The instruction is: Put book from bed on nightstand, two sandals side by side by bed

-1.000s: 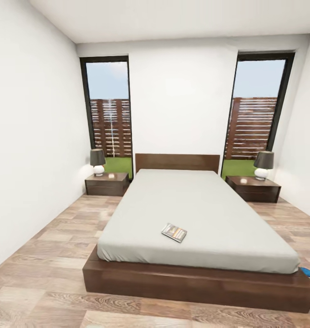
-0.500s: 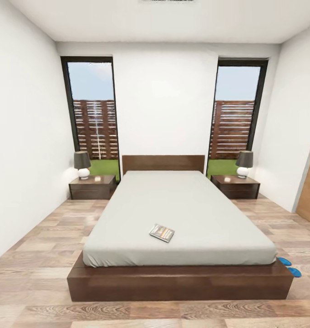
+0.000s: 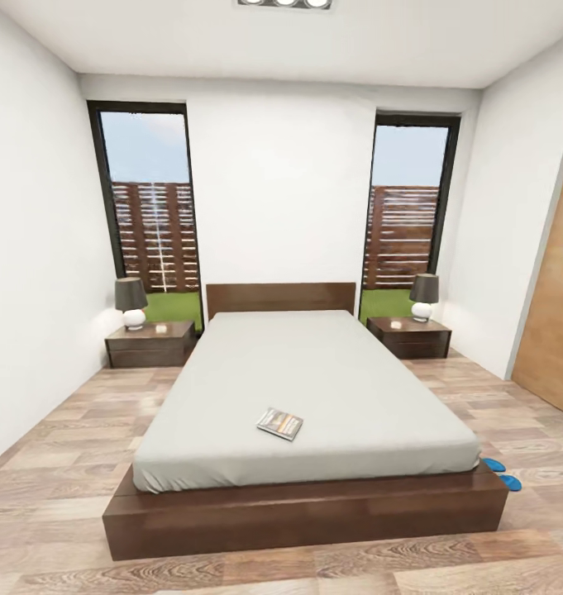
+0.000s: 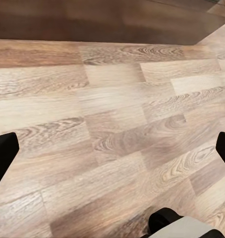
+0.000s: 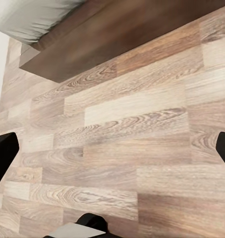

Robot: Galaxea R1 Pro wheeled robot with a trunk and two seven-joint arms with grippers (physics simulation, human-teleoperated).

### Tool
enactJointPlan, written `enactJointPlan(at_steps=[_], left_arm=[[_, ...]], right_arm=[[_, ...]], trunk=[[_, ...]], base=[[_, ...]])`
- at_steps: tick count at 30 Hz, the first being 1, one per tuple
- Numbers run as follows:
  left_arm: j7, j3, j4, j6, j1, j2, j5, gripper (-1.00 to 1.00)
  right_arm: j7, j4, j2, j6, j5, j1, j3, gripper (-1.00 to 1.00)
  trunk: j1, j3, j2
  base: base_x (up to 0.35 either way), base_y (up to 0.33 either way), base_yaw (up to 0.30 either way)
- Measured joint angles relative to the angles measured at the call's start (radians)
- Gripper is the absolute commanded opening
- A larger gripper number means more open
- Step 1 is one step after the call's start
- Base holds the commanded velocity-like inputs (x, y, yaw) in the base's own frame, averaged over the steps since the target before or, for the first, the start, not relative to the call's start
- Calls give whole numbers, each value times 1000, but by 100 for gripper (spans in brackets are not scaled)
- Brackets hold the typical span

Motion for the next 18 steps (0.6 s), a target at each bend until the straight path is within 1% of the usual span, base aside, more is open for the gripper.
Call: enactJointPlan(at_steps=[10, 18], left_arm=[[-1, 0, 0, 0, 0, 0, 0, 100], [0, 0, 0, 0, 0, 0, 0, 100]], right_arm=[[0, 1, 0, 0, -1, 0, 0, 100], [0, 1, 0, 0, -3, 0, 0, 100]], trunk=[[0, 0, 0], [0, -11, 0]], base=[[0, 0, -4], [0, 0, 0]])
